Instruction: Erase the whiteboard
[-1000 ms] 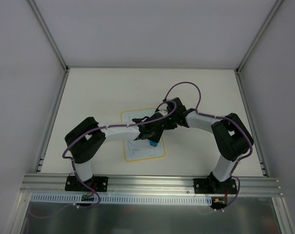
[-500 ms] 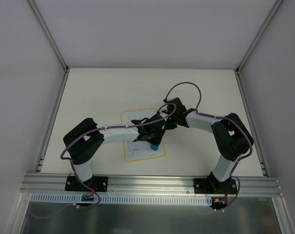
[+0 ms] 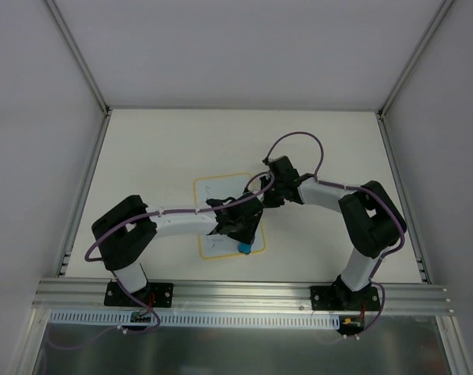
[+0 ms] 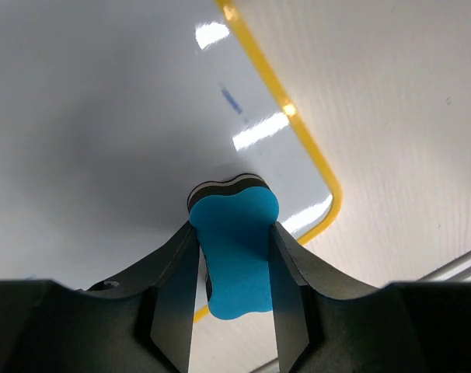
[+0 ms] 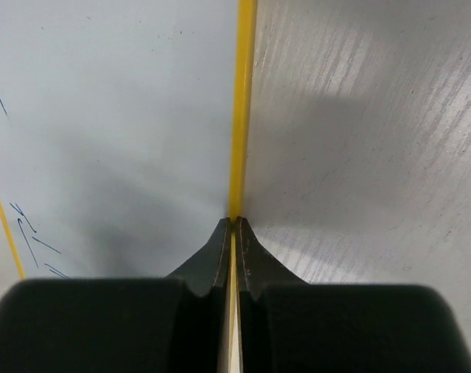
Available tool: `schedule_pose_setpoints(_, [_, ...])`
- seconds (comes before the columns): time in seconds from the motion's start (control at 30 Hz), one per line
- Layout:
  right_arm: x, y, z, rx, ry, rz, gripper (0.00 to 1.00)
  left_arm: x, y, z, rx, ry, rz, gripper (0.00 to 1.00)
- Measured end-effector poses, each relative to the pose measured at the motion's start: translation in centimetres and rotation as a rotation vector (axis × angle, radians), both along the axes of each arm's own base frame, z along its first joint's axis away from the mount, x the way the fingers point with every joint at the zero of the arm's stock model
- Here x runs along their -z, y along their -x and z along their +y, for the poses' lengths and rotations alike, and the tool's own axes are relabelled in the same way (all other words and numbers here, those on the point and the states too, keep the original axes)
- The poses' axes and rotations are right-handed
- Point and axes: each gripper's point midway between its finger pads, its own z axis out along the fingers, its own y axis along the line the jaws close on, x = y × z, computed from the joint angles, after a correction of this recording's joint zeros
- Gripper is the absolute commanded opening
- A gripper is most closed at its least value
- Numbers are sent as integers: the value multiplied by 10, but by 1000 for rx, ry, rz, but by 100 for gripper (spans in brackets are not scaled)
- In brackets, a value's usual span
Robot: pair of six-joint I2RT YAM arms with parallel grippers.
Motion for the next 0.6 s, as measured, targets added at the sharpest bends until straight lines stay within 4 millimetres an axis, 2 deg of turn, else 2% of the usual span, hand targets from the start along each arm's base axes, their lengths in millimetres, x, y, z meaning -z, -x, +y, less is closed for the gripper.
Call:
schedule_pose_setpoints(0.17, [0, 0, 0, 5, -2, 2, 0, 0, 7, 29, -121, 10, 41, 0])
schedule_pose_setpoints(0.33, [0, -1, 0, 7, -4, 2, 0, -1, -7, 66, -271, -8, 54, 0])
schedule_pose_setpoints(0.5, [0, -1, 0, 10, -5, 4, 0, -1, -8, 66, -281, -39, 45, 0])
schedule_pose_setpoints(0.6, [0, -1, 0, 10, -5, 4, 0, -2, -7, 54, -244, -62, 34, 0])
